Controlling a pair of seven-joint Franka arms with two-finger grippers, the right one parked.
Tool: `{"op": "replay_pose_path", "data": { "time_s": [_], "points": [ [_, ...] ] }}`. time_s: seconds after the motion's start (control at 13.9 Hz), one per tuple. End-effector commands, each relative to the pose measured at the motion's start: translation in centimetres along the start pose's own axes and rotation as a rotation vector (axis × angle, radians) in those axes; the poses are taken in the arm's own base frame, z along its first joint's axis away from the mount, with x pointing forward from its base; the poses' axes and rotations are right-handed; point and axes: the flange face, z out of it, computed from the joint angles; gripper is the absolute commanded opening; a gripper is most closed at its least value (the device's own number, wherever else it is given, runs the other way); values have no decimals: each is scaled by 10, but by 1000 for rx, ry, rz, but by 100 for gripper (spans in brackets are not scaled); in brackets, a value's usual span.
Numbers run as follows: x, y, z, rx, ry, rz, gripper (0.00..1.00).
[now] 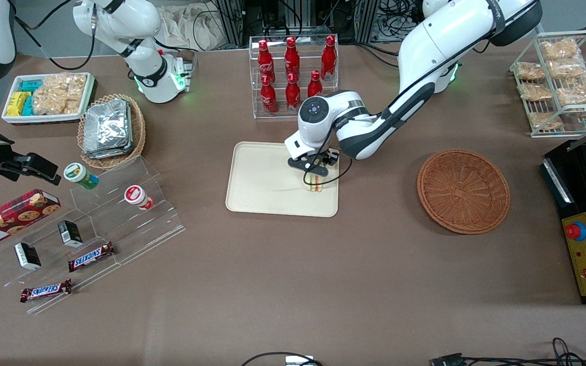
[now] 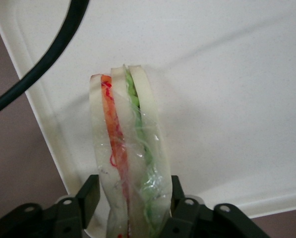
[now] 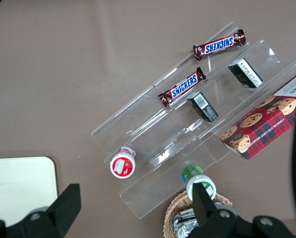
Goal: Place sandwich from basket to tray
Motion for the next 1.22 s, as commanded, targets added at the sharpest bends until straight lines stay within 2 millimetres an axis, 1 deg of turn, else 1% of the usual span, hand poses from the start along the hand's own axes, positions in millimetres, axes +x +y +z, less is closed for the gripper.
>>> {"op": "replay_pose_path", "data": {
  "time_s": [0.0,0.22,0.36,0.65,0.72,0.86,0.93,1.01,1.15],
  "points": [
    [5,3,-2,8,20,-40,100],
    [14,0,-14,0,43,-93,100],
    [26,-1,-31,1,64,-132,100],
    [52,-6,-70,25,79,-235,100],
    [58,-7,-82,18,100,-266,100],
    [64,-14,-103,13,137,-332,100],
    [67,-21,-115,18,160,-368,100],
    [70,-33,-125,36,170,-404,100],
    [82,-71,-144,64,188,-478,100]
  ]
}}
